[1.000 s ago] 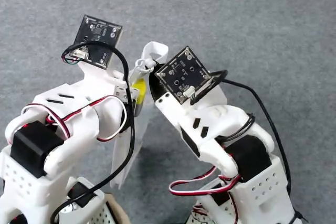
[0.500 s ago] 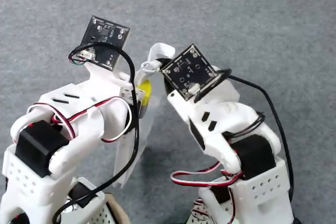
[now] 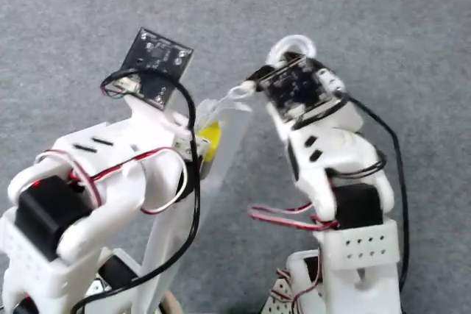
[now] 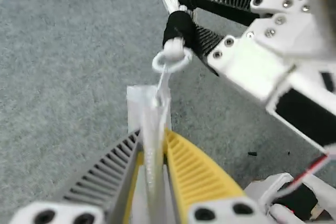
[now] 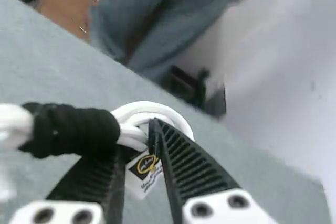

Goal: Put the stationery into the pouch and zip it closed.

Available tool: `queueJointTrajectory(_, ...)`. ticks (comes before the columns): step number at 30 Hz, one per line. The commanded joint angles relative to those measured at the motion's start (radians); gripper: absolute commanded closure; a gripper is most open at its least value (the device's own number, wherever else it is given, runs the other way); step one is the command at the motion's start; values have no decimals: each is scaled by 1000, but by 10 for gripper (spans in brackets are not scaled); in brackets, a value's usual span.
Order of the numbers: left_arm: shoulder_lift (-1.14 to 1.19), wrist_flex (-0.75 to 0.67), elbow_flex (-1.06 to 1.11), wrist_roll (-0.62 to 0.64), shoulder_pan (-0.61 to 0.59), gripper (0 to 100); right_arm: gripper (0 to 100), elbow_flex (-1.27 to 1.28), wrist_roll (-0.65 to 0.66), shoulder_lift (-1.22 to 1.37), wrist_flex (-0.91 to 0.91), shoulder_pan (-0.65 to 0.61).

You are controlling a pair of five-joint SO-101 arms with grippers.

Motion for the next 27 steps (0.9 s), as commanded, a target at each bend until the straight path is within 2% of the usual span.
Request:
queueJointTrajectory(1, -40, 17, -117, 0, 8, 972, 985, 22, 5, 147, -28, 195)
queueJointTrajectory(5, -40, 17, -154, 5, 8, 972, 985, 24, 6, 237, -28, 292)
queueJointTrajectory(9, -80, 2, -182, 0, 8, 972, 985, 31, 9, 269, -28, 327)
queueJointTrajectory(15, -114, -12, -128, -2, 5, 972, 982, 42, 8, 265, -20, 328)
queueJointTrajectory(18, -112, -25, -65, -2, -1, 972, 972, 15, 6, 265, 38, 319)
queueJointTrajectory(22, -120, -117, 53, -3, -2, 972, 917, -35, 5, 263, 115, 288)
queueJointTrajectory(27, -120, -218, 179, -3, -2, 971, 907, -97, -41, 263, 155, 281)
